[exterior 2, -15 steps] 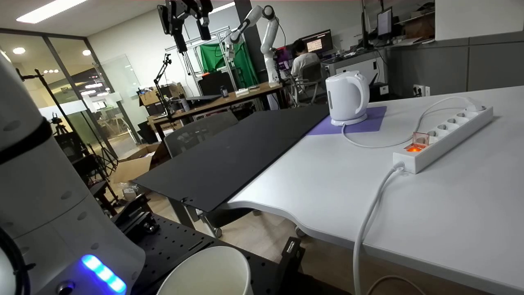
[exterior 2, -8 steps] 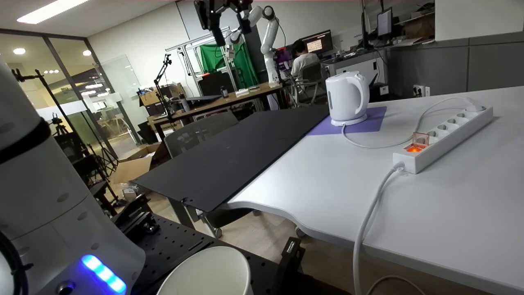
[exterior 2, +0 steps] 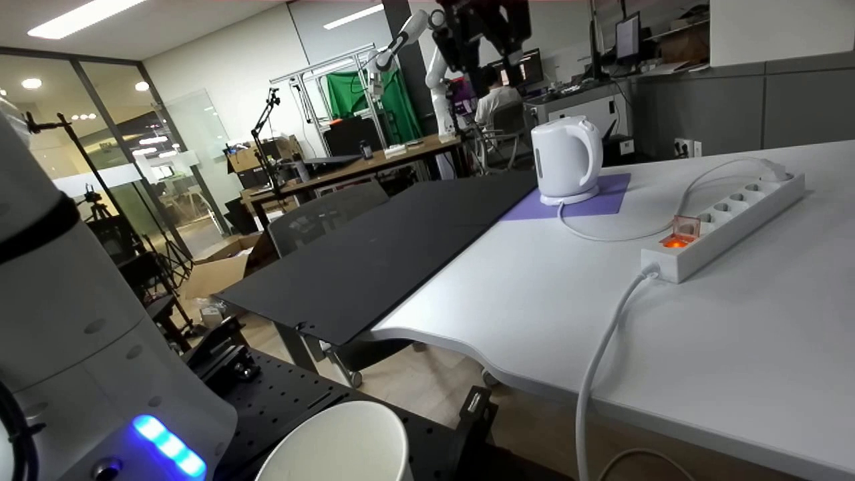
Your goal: Turn off the main switch on the adapter
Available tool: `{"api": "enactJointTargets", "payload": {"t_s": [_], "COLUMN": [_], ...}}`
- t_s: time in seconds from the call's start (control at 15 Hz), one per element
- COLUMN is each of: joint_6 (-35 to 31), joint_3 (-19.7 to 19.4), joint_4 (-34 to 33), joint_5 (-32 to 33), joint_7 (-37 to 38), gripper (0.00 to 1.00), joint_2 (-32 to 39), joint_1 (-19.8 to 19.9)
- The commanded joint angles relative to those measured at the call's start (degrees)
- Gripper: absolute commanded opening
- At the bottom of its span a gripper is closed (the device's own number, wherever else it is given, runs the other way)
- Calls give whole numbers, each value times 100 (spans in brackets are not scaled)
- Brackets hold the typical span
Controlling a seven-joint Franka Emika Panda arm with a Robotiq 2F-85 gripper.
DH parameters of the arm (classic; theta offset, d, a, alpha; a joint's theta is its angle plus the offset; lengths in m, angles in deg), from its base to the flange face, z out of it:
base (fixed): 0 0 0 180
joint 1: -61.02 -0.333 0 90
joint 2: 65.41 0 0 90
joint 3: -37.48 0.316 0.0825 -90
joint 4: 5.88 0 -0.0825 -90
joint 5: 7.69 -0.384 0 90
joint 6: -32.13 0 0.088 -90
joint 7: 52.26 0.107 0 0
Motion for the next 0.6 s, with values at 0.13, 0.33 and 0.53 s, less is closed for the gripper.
{"api": "enactJointTargets", "payload": {"t_s": [0.13,0.33,0.53], "joint_6": [-16,123,73], "joint_3": [-353,-493,-502], "joint_4": [-1160,-1842,-1728], "joint_5": [79,71,51], "joint_7": [-19,-16,-60], "gripper": [18,1,3], "joint_2": [1255,1762,1708], "joint_1": [361,511,550]}}
